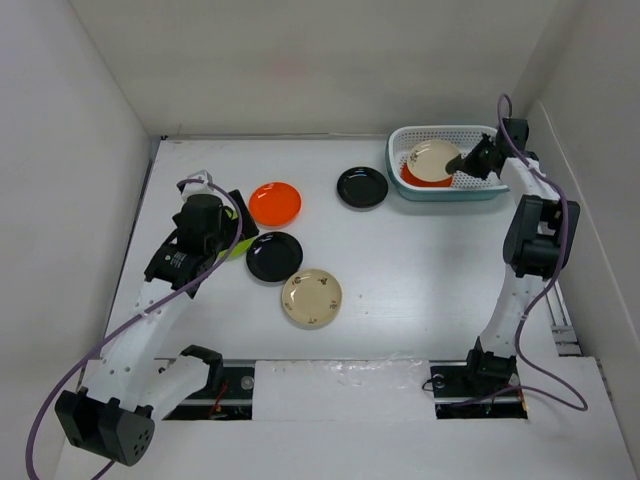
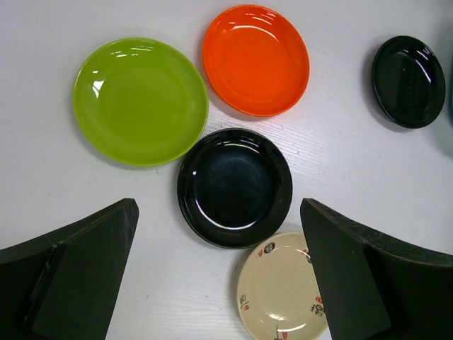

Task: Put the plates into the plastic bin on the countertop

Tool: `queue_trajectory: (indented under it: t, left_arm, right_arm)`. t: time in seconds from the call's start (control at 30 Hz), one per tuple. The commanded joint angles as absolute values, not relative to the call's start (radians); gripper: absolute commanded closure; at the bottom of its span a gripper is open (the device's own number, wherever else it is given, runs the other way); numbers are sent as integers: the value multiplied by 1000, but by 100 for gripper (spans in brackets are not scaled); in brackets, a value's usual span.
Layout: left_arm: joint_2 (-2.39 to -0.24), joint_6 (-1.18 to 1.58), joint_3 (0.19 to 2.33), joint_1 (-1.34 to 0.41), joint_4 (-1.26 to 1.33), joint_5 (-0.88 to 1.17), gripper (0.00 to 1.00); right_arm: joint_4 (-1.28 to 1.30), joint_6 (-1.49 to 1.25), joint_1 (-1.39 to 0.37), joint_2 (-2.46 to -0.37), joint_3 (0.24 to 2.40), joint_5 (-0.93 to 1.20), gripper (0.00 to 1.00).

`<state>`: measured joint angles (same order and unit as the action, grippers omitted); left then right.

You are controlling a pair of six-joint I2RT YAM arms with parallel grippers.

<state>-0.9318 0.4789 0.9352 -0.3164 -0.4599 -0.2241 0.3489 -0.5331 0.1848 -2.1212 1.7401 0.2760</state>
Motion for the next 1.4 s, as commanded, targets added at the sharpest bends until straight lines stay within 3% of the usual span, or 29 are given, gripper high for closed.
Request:
queue_trajectory:
  t: [0.0,0.13,0.27,0.4,0.43,0.57,0.6,0.87,1.07,1.23,1.37]
  left_arm:
    - [-936,472,945,-310,-443,-224,0]
    - [-936,472,945,-310,-443,-224,0]
    - [-936,472,945,-310,-443,-224,0]
    - [-936,472,945,-310,-443,-224,0]
    - [-936,472,945,-310,-443,-224,0]
    - [-936,472,945,-310,-443,-224,0]
    - [-936,472,945,-310,-443,-224,0]
    - [-945,483,945,-310,-452,-244,0]
    - [-965,534,954,-310,-500,-336,0]
    - [-1029,584,977,-310,-554,-431,0]
    - [-1080,595,986,-310,-575,-442,0]
  right_arm:
    - [334,-518,183,-2123,1798,284,91]
    - [348,-508,170,-2132,1809,293,86]
    - [376,-488,150,-2143,1835,275,69]
    - [376,-488,141,-2119,1824,275,59]
    - [376,-488,132,-2109,1824,275,52]
    - [385,-488,89,-2031,1799,190,6]
    - [385,-488,78,-1992,1789,166,0]
    - [494,-466,-27,-1858,1827,11,0]
    - [246,-453,-277,-1643,1511,164,0]
    - [73,-543,-464,-1767,1373,233,0]
    - [2,-629,-544,-1909,1431,279,1]
